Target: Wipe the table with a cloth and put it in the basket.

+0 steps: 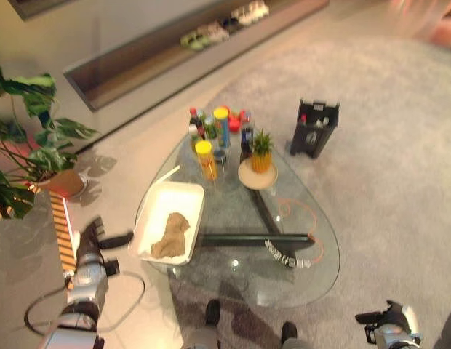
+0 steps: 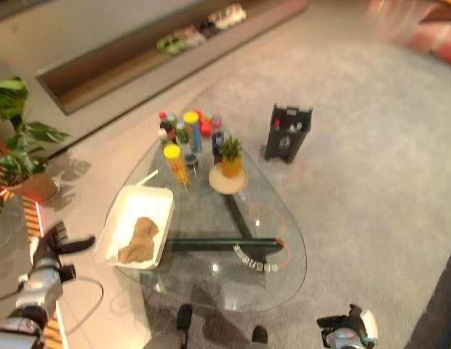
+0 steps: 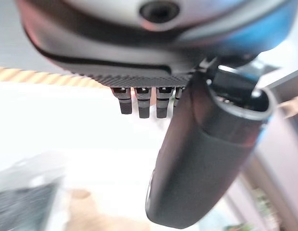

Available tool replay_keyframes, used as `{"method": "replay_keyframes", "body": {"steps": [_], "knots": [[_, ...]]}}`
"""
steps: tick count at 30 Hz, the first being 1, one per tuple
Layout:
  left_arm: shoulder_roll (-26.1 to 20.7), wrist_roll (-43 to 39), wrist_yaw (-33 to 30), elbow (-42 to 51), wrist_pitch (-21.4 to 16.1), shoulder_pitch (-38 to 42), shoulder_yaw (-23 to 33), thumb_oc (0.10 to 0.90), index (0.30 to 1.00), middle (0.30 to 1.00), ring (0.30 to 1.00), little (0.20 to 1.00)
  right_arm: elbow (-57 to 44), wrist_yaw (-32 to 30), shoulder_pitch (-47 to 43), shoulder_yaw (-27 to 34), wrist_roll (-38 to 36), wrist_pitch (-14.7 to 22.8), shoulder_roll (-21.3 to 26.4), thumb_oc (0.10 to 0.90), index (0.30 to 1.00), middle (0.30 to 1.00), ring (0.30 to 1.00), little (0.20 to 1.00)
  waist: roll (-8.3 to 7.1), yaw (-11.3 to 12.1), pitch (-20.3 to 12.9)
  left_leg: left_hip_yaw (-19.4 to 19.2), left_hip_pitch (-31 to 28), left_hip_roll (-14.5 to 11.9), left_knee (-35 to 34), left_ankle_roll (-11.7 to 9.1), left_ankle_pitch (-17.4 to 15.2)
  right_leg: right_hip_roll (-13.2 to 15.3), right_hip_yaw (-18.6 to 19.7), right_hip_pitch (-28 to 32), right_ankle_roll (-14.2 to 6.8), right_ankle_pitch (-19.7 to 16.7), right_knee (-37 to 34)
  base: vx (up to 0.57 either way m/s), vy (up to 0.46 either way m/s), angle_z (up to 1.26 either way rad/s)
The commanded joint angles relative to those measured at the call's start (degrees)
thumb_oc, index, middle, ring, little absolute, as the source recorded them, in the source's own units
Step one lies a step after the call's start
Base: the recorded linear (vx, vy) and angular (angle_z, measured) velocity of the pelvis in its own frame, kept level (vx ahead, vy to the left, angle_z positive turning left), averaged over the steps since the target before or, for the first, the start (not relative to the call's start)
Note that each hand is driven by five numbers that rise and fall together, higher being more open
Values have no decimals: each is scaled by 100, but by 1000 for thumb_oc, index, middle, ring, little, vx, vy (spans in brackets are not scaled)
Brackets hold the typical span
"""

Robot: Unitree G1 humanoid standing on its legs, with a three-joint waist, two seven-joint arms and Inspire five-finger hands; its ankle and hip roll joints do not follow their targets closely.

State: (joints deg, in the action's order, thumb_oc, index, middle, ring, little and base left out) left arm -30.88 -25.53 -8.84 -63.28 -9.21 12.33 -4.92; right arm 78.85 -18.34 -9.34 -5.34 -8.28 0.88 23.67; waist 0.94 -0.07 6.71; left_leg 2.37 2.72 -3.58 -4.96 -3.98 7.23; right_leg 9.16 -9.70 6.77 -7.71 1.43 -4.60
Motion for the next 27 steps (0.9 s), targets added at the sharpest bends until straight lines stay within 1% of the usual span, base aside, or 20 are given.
{"method": "replay_keyframes", "body": {"steps": [1, 6, 8, 10, 13, 17, 19, 27], "knots": [[52, 594, 548, -383, -68, 398, 262, 800, 900, 900, 900, 900, 98, 316, 59, 20, 700, -176, 239, 800, 900, 900, 900, 900, 19, 45, -170, -417, -457, 281, -4, 161, -669, -185, 303, -507, 51, -355, 253, 58, -4, -1], [390, 992, 846, -784, 79, -11, 309, 800, 900, 900, 900, 900, 178, 558, 242, -2, 934, -260, -2, 800, 900, 900, 900, 900, 5, 59, -246, -452, -604, 246, -4, 146, -752, -155, 231, -303, 35, -343, 140, 49, 1, -2], [595, 1229, 971, -1105, 252, -238, 275, 800, 900, 900, 900, 900, 234, 708, 316, 9, 1086, -339, -116, 800, 900, 900, 900, 900, 1, 42, -289, -492, -650, 215, -4, 143, -778, -154, 215, -235, 36, -334, 95, 47, 18, -5], [647, 1255, 947, -1143, 261, -291, 274, 800, 900, 900, 900, 900, 248, 712, 333, 9, 1121, -326, -142, 800, 900, 900, 900, 900, -1, 43, -295, -502, -656, 208, -4, 142, -783, -151, 203, -218, 39, -333, 81, 20, 10, -3], [934, 1471, 923, -1321, 523, -503, 206, 800, 900, 900, 900, 900, 351, 774, 349, -46, 1207, -338, -291, 800, 900, 900, 900, 900, -6, 47, -289, -542, -691, 168, -4, 130, -804, -147, 163, -171, 56, -326, 38, 23, 22, -5], [1113, 1779, 1035, -1444, 670, -627, 43, 800, 900, 900, 900, 900, 329, 855, 338, -151, 1358, -319, -419, 800, 900, 900, 900, 900, -34, 68, -297, -566, -726, 150, -4, 129, -822, -142, 114, -112, 64, -322, -2, 17, 7, -6], [1158, 1938, 1135, -1486, 746, -649, -49, 800, 900, 900, 900, 900, 308, 913, 318, -239, 1436, -368, -474, 800, 900, 900, 900, 900, -48, 67, -287, -587, -731, 131, -4, 123, -817, -145, 102, -105, 77, -318, 1, 0, 0, 0], [1293, 1868, 1113, -1479, 774, -580, -218, 800, 900, 900, 900, 900, 327, 993, 260, -470, 1574, -418, -569, 800, 900, 900, 900, 900, -80, 73, -263, -590, -779, 94, -4, 102, -826, -151, 79, -41, 101, -299, -13, 0, 0, 0]]}}
